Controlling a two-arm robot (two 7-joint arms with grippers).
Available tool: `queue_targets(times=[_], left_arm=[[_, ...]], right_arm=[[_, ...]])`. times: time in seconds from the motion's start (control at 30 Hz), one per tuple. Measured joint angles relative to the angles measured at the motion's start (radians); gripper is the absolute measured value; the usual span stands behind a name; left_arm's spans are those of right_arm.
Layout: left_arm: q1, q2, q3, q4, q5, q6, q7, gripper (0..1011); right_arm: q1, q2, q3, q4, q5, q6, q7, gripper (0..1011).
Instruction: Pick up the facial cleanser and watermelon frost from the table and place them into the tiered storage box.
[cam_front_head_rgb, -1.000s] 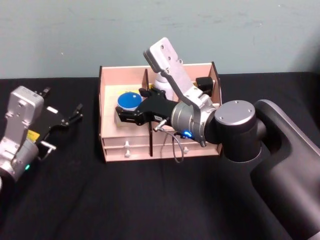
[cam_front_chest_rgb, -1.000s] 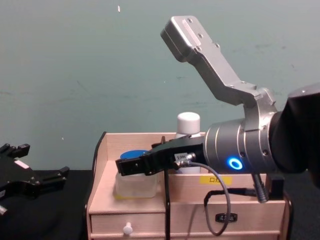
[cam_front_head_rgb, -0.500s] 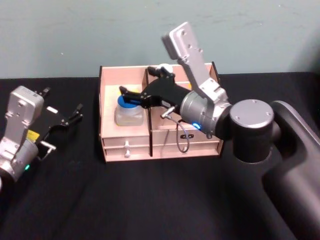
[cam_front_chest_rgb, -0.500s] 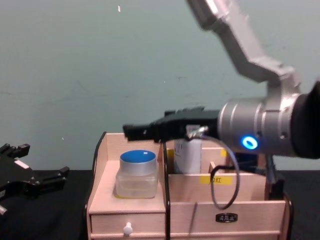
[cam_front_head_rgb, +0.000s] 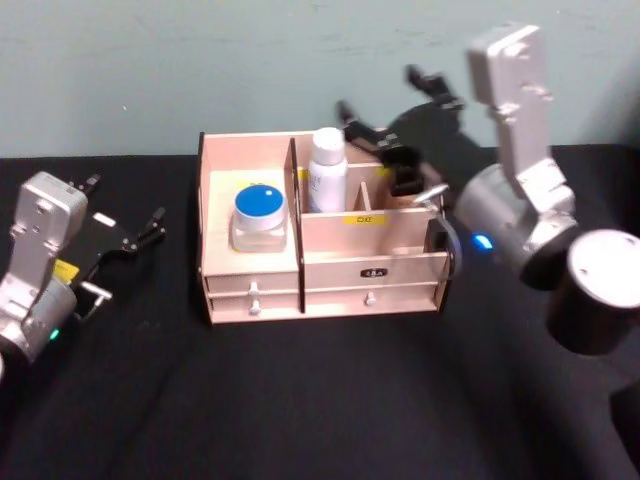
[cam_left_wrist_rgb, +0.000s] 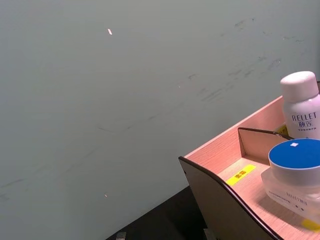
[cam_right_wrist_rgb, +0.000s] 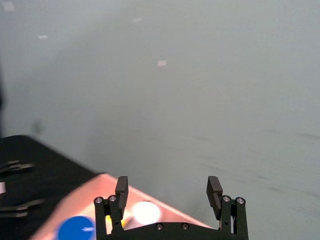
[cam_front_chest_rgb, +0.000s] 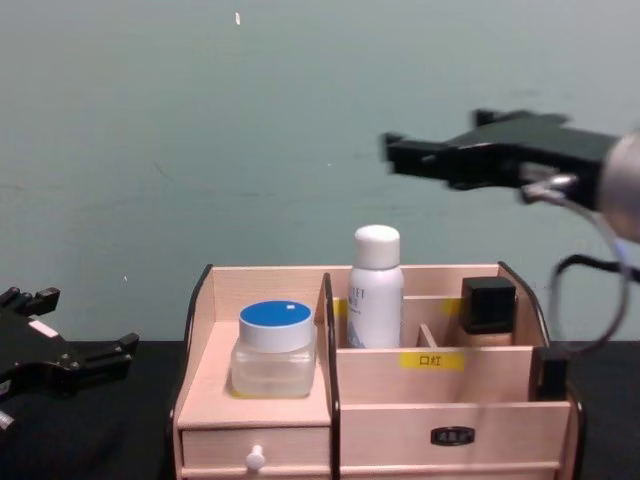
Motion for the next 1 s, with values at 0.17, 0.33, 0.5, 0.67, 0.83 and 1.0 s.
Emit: queue_targets(times=[0.17, 0.33, 0.5, 0.67, 0.83, 1.0], left_arm=[[0.0, 0.0, 0.0, 0.0, 0.0, 0.0, 0.0, 1001], [0.0, 0.0, 0.0, 0.0, 0.0, 0.0, 0.0, 1001], [0.0, 0.0, 0.0, 0.0, 0.0, 0.0, 0.0, 1001], [0.0, 0.0, 0.0, 0.0, 0.0, 0.0, 0.0, 1001], [0.0, 0.0, 0.0, 0.0, 0.0, 0.0, 0.0, 1001], [0.0, 0.0, 0.0, 0.0, 0.0, 0.0, 0.0, 1001]], right_arm=[[-0.048, -0.017, 0.075, -0.005, -0.036, -0.039, -0.093, 1003], [-0.069, -0.035, 0.139, 0.022, -0.058, -0.056, -0.156, 1003], [-0.078, -0.044, 0.18, 0.05, -0.068, -0.064, -0.18, 1003], [-0.085, -0.049, 0.205, 0.084, -0.074, -0.062, -0.182, 1003], [-0.09, -0.055, 0.22, 0.126, -0.081, -0.056, -0.171, 1003], [-0.092, -0.059, 0.23, 0.162, -0.083, -0.047, -0.146, 1002]])
